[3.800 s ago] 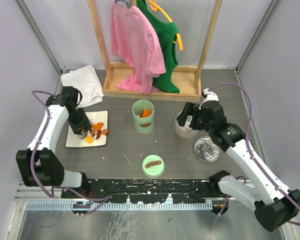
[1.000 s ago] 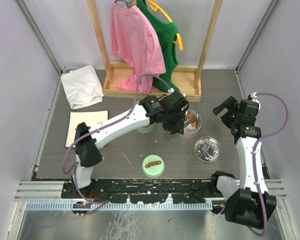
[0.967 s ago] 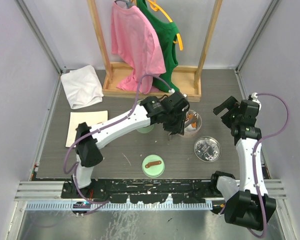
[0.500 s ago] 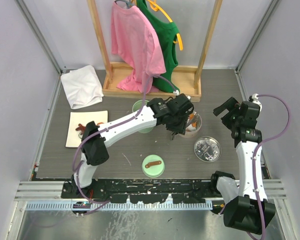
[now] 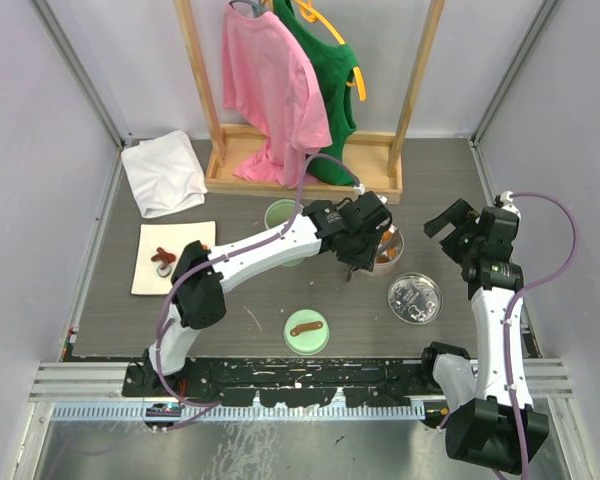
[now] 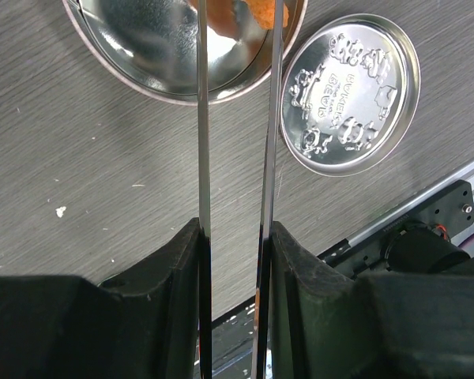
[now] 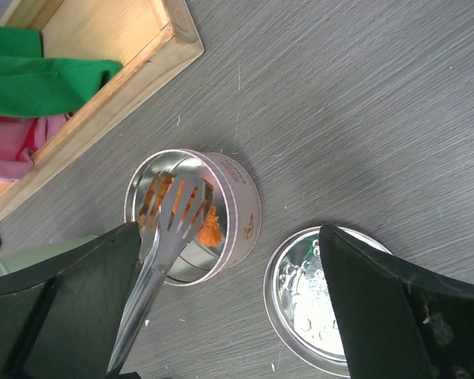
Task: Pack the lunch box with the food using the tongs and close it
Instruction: Place the fake food in the packing box.
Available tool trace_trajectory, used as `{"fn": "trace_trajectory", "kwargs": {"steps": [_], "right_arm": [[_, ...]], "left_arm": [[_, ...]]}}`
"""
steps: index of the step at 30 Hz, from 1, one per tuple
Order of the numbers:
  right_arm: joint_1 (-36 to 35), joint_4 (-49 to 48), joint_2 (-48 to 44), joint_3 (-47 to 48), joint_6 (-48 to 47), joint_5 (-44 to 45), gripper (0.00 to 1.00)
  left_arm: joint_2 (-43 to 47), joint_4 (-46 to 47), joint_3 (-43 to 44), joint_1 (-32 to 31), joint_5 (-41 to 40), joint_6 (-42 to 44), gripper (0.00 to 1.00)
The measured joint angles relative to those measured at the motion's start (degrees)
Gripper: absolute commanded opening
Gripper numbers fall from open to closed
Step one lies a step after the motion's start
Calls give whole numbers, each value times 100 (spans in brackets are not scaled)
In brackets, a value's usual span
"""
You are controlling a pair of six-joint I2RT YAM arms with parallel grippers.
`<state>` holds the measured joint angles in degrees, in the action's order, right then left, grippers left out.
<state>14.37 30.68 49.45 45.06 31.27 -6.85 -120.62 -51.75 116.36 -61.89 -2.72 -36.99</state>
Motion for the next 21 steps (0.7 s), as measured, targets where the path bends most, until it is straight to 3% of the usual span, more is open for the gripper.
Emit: {"fn": "trace_trajectory", "kwargs": {"steps": [21], "right_arm": [[0,81,-83,-2,-98,-81,100]], "left_arm": [[-109,61,2,0,66,20,40]]}}
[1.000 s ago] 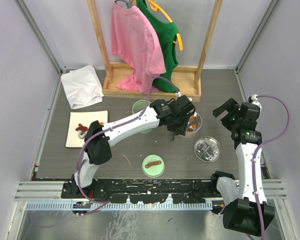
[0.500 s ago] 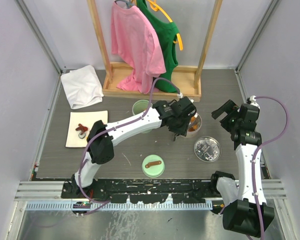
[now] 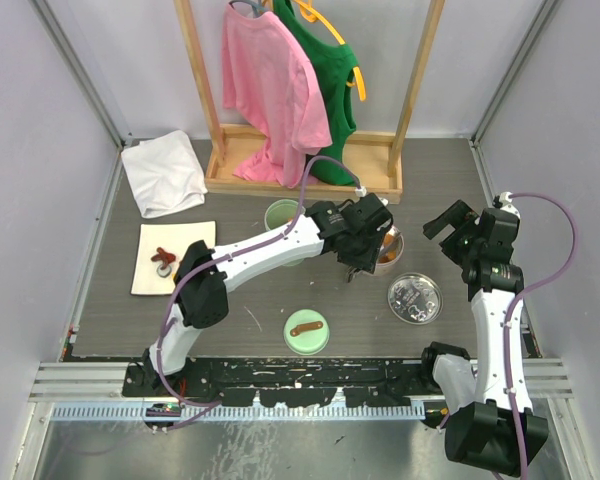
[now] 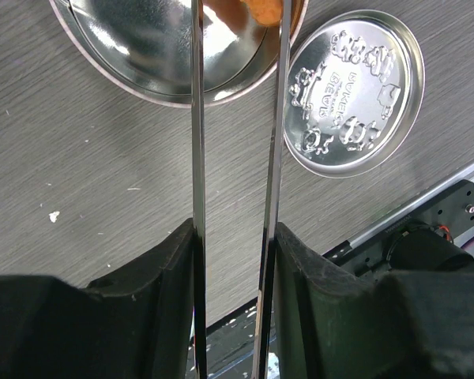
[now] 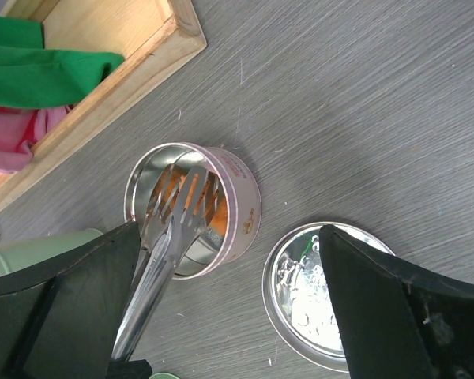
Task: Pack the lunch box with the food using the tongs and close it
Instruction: Place the fake food in the packing box.
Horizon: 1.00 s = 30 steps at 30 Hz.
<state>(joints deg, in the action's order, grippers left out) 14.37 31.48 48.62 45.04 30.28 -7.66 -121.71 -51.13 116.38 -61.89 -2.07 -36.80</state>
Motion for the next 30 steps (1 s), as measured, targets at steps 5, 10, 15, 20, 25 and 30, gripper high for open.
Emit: {"fn": "trace_trajectory", "kwargs": {"steps": [5,10,15,20,25,30], "right_arm": [[0,17,0,0,0,-13,100],[0,28,0,0,0,-20,100],[0,31,0,2,0,-17,100],[0,28,0,2,2,-20,100],[0,28,0,2,4,-63,100],[0,28,0,2,7,-245,100]], "left_arm": [[0,22,0,4,37,-2,41],[9,33,0,13,59,-2,40],[190,24,0,13,57,7,39],[949,72,-247,31,-35,24,39],[2057,105,-861,199,-188,17,36],[3045,81,-1475,678,-503,17,37]]}}
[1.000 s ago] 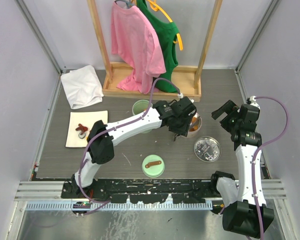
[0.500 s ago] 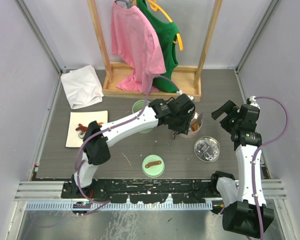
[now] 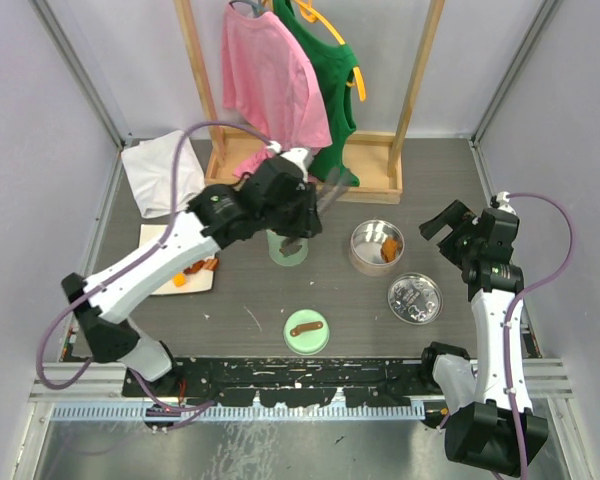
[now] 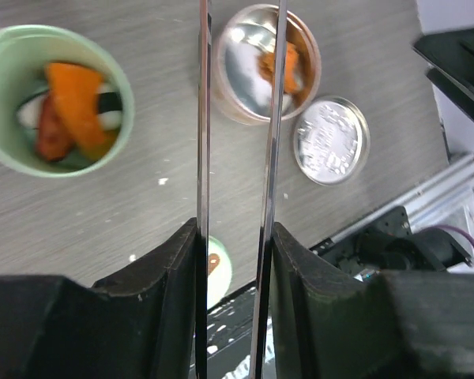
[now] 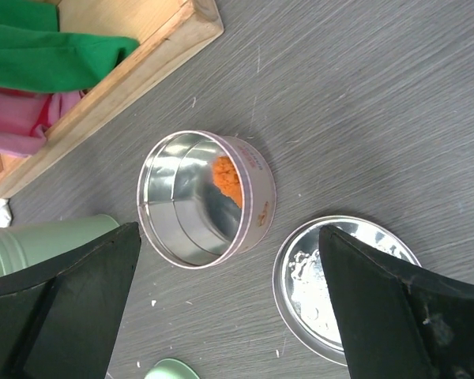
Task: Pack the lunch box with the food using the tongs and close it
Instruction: Place the fake food in the packing box, then pick up the fake food from the plate.
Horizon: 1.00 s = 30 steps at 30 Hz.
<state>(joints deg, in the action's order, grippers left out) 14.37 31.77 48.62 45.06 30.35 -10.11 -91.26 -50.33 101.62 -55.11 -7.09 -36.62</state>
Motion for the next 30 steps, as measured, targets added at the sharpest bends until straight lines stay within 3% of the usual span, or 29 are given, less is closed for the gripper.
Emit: {"fn": "trace_trajectory", "kwargs": {"steps": [9,16,21,30], "right_arm": [[0,-2,42,37,24,-649,100],[0,-24,160,66,48,-1038,100],[0,-46,243,66,61,-1196,100],[0,-7,289,149,52,-1515,100]], "left_arm": [[1762,-505,-1307,1408,-378,-101,38],[2844,-1386,-1766,2256,-737,-155,41],[2924,-2037,-2109,2594,-772,-129,44],[2037,-2776,-2557,3099,-420,310,44]]}}
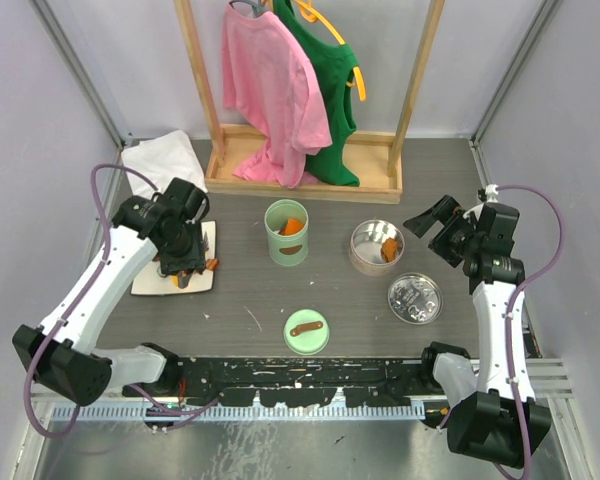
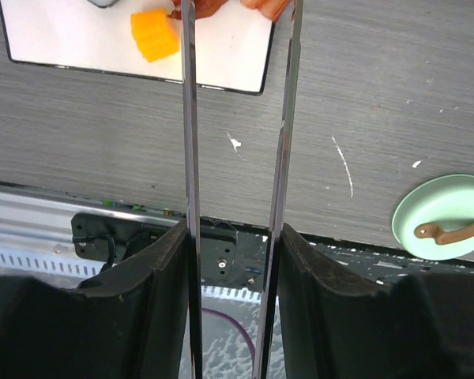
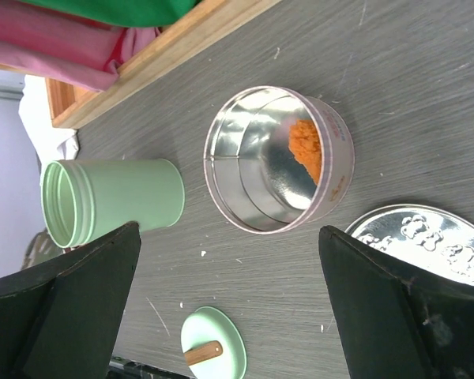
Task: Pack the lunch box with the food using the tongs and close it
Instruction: Pick up the fake food from the plate.
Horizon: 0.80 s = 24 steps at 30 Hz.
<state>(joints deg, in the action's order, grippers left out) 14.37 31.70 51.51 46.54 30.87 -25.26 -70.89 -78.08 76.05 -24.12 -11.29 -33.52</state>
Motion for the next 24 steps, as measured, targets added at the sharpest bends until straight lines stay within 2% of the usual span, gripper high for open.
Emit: {"fn": "trace_trajectory", "kwargs": {"steps": [10,24], "right_arm": [[0,11,42,219,-83,-199,100],[0,37,208,352,-76,-503,100]], "left_arm": [[-269,31,-149,651,350,435,46],[-498,544,-708,1001,682,640,44]]}}
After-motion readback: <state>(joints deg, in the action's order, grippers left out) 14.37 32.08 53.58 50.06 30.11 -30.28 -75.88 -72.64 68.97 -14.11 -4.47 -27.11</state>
